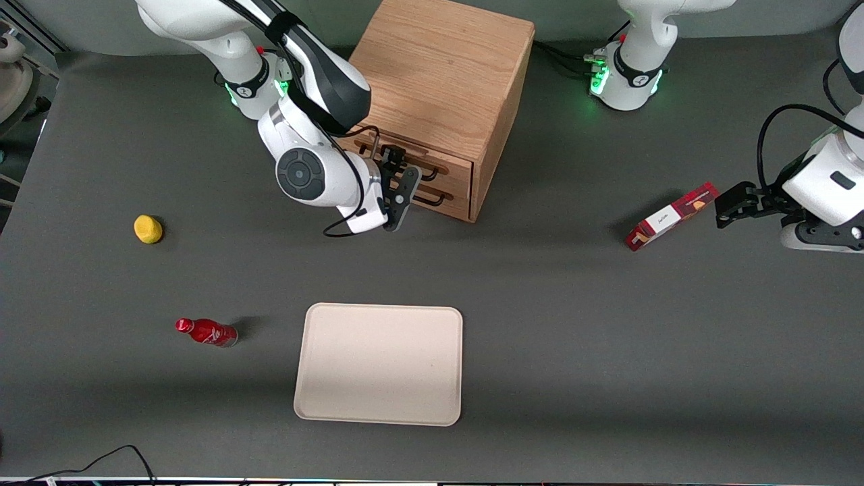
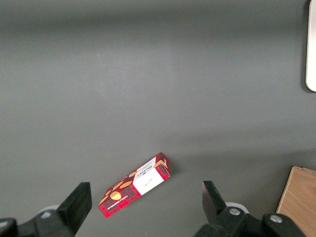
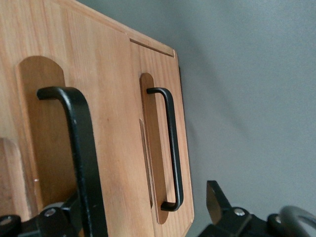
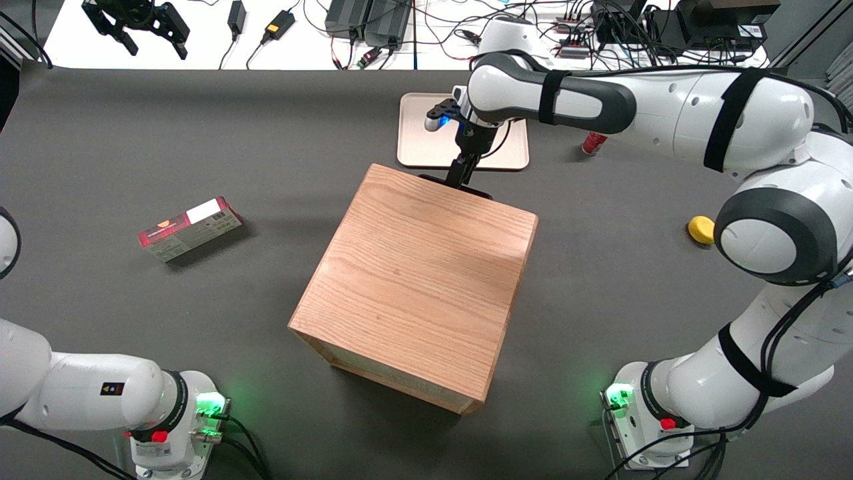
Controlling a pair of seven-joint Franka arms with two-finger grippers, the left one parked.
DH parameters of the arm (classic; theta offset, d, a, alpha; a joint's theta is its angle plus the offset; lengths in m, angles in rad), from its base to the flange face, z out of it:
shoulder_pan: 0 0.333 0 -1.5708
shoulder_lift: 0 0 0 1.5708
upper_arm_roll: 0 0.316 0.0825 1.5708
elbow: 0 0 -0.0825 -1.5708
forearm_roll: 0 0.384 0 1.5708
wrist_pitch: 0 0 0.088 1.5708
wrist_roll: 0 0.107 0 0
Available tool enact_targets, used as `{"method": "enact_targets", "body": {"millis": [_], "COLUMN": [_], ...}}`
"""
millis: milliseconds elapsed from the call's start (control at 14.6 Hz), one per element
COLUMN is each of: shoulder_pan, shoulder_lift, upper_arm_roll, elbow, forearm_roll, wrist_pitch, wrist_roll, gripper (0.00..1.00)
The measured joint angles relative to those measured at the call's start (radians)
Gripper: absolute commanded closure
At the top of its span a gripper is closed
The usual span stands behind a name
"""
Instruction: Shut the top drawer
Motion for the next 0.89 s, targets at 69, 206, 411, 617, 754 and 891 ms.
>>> {"method": "enact_targets", "body": {"millis": [69, 206, 411, 617, 754, 891], "shoulder_pan": [0.000, -0.001, -0.003, -0.003, -0.007, -0.012], "shoulder_lift": [0.000, -0.002, -0.022, -0.055, -0.082, -0.123], "upper_arm_roll": [0.000, 0.000, 0.003, 0.011, 0.002, -0.044], "elbow": [0.000, 0.005, 0.050, 0.107, 0.169, 0.247], "forearm_roll": [0.000, 0.000, 0.016, 0.030, 0.030, 0.028], "wrist_pitch": [0.001, 0.000, -0.036, -0.113, -0.174, -0.260], "wrist_roll": [0.000, 0.000, 0.007, 0.025, 0.056, 0.088], "gripper": [0.00, 0.00, 0.00, 0.00, 0.00, 0.00]}}
